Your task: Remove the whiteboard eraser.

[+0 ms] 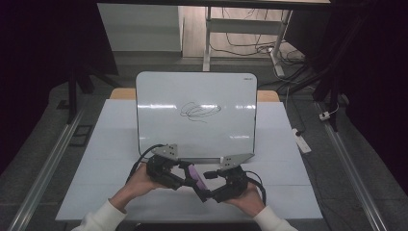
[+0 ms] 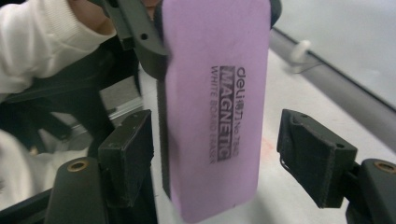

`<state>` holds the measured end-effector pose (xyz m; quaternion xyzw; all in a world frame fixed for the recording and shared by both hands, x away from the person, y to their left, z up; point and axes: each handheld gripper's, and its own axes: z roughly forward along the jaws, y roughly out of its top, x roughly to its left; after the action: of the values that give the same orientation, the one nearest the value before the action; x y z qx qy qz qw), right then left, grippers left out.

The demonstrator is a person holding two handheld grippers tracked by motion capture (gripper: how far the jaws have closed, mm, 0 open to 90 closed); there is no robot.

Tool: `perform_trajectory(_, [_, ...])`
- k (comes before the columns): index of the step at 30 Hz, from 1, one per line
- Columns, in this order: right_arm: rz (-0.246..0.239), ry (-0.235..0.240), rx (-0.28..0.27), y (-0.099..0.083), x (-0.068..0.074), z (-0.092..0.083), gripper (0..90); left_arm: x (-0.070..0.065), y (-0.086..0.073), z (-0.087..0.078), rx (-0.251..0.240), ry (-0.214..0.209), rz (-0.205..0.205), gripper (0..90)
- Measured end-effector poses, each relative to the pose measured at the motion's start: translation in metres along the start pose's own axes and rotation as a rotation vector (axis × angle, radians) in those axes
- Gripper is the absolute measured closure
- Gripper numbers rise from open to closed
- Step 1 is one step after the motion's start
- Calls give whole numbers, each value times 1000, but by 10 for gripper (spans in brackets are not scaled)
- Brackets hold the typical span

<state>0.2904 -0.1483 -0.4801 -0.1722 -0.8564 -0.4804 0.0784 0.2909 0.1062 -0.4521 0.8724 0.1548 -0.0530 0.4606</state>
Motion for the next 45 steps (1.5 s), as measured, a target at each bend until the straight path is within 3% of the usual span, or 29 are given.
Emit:
perform_trajectory(3, [11,38,0,-1,-1,2,290,-2,0,0,5,-11,29,374])
perform_trajectory(7, [20,71,0,-2,-2,3,365,-1,0,0,8,-15,33,374])
perform_trajectory(11, [27,84,-13,-2,-2,3,379,0,-1,-1,-4,-27,28,374])
perform_trajectory(18, [19,61,-17,-1,0,3,397,0,-1,-2,-9,-21,26,369])
perform_trajectory(22, [1,5,-31,0,2,0,403,2,-2,-5,-38,5,-27,333])
perform_trajectory(27, [-22,-72,-53,0,4,-5,404,5,-9,-17,-86,71,-116,250])
perform_trajectory(29, [-29,-105,-62,0,4,-7,405,4,-15,-22,-80,123,-141,230])
perform_trajectory(33, [-32,-158,-81,0,4,-11,405,0,-27,-30,-58,247,-170,215])
perform_trajectory(39, [-36,-232,-100,-1,3,-16,405,-6,-53,-41,-44,360,-215,206])
perform_trajectory(45, [-38,-310,-116,-3,1,-21,405,-10,-77,-56,-63,448,-258,205])
